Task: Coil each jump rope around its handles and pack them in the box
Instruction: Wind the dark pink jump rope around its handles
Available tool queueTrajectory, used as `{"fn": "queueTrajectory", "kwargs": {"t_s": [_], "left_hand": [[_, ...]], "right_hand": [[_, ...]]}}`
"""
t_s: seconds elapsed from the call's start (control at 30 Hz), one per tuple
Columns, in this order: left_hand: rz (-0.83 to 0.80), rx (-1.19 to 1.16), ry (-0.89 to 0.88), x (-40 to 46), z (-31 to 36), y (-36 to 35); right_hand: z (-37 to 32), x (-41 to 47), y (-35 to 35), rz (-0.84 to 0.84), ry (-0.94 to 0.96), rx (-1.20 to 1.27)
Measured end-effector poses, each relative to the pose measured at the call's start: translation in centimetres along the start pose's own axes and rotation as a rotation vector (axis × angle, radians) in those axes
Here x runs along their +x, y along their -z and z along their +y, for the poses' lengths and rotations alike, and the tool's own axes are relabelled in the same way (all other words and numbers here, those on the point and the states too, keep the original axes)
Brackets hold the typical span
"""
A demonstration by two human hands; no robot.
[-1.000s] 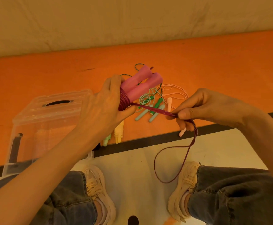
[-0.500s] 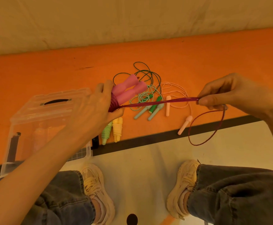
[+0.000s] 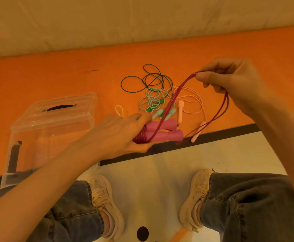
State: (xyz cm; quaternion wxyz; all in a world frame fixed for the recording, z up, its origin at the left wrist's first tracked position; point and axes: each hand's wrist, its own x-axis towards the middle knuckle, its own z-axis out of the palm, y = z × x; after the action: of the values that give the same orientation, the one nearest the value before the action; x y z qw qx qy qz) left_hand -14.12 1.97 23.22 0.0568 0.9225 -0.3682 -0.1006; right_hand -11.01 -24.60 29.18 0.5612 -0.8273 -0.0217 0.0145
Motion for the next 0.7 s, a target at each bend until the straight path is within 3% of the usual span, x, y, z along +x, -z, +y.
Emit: {"fn": "queueTrajectory", "kwargs": {"t_s": [0.2,0.33,0.6,0.7], "left_hand": [[0.126,0.005,-0.192,-0.2,1.7,-0.1],[0.195,0.022,-0.229,-0.3,2.3,-0.1],[0.264,-0.145,-0.005,-0.9,4.5,0.7],[0.196,-0.143,-0.068,-1.1,4.4,0.9]], "right_hand": [[0.3,0.9,-2.2,0.028,-0.059,-0.016],[0.5,1.1,-3.0,0.023,-0.084,-0.031],[1.0,1.6,-2.7,0.058,-0.127,-0.057],[1.4,1.6,-2.7,0.037,-0.136,-0.081]]}}
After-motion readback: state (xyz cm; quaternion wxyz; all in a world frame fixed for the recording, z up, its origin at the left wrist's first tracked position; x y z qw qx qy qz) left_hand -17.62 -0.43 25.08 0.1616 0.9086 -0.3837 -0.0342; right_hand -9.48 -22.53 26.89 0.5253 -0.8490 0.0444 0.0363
